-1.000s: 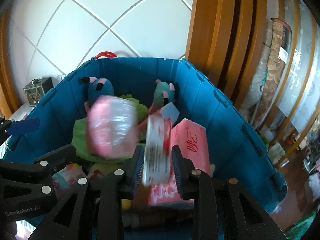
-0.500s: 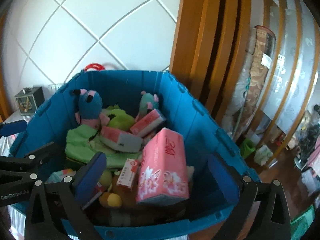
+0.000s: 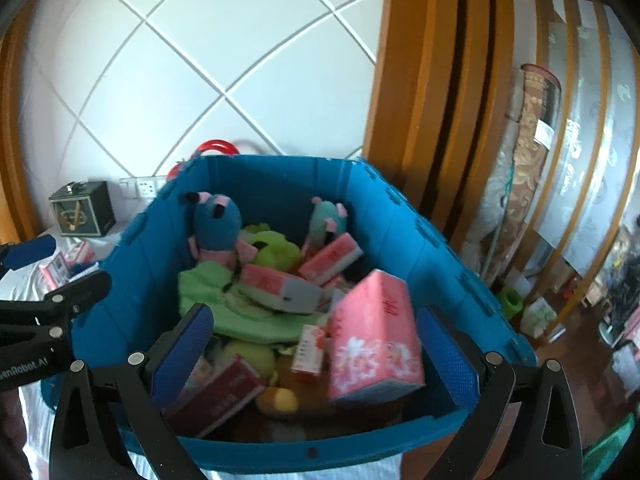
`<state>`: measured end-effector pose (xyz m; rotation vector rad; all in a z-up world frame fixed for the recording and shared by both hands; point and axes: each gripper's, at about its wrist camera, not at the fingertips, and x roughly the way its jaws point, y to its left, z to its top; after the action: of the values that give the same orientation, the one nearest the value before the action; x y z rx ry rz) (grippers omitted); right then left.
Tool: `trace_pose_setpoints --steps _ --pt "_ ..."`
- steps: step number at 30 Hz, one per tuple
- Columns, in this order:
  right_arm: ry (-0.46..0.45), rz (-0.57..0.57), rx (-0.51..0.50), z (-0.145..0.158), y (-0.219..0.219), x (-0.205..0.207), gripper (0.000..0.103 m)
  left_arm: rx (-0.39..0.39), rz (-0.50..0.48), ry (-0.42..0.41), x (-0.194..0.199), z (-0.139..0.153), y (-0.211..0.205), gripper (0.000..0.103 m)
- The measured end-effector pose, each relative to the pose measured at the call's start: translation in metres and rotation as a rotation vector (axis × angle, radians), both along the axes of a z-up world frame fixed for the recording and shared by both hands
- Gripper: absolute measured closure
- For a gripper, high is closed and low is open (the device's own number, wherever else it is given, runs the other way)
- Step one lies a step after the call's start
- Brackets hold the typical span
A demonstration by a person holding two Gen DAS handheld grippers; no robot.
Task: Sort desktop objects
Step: 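Move both grippers back toward the remaining items on the bed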
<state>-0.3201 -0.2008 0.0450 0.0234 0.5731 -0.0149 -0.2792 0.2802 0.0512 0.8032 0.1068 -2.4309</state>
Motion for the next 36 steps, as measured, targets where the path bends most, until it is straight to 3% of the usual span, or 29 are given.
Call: trace_pose_setpoints --steps 11,27,36 --pt "-0.063 0.1 0.01 0.027 0.07 -0.002 0.0 0.044 0.089 0.032 0.061 0.005 -0.06 0.015" --pt "-0.105 0.303 0.018 0.049 0.214 0.013 0.0 0.083 0.324 0.041 0.164 -0.006 -0.181 0.015" --pt "-0.073 0.442 0.002 0.03 0.312 0.04 0.0 0.111 0.448 -0.025 0.211 -0.035 -0.25 0.015"
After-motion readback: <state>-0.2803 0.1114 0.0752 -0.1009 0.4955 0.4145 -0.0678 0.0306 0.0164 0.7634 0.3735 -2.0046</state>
